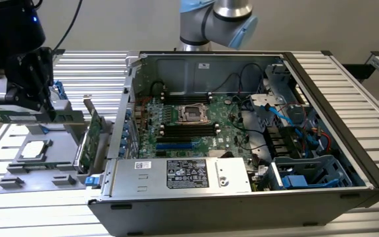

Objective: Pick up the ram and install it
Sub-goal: 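Pick up the ram and move it above insertion slot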

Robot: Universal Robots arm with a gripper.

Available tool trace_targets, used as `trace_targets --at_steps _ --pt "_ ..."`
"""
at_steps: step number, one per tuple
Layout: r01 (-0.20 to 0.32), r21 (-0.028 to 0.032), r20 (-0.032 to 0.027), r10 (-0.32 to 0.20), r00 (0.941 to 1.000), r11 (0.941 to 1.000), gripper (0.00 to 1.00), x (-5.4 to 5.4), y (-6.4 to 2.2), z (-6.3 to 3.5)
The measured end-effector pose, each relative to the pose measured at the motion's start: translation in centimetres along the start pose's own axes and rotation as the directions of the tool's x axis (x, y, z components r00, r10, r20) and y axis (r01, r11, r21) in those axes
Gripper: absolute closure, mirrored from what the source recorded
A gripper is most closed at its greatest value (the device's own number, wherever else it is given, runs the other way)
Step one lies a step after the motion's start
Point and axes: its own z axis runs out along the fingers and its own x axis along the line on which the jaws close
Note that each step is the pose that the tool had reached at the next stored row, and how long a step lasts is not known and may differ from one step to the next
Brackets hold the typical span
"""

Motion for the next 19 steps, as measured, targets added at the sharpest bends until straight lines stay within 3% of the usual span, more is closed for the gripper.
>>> trace_targets --at_steps 3,10,19 --pt "0.0 -0.0029 0.0001 0.0 1.0 1.0 0.86 0.0 -1.19 -1.03" --pt "0.0 -0.0071 0.0002 0.0 1.0 1.0 0.86 -0.1 -3.81 -2.29" --pt "0.0 -0.0071 0.0002 0.0 1.0 1.0 0.86 -1.0 -7.37 -2.69"
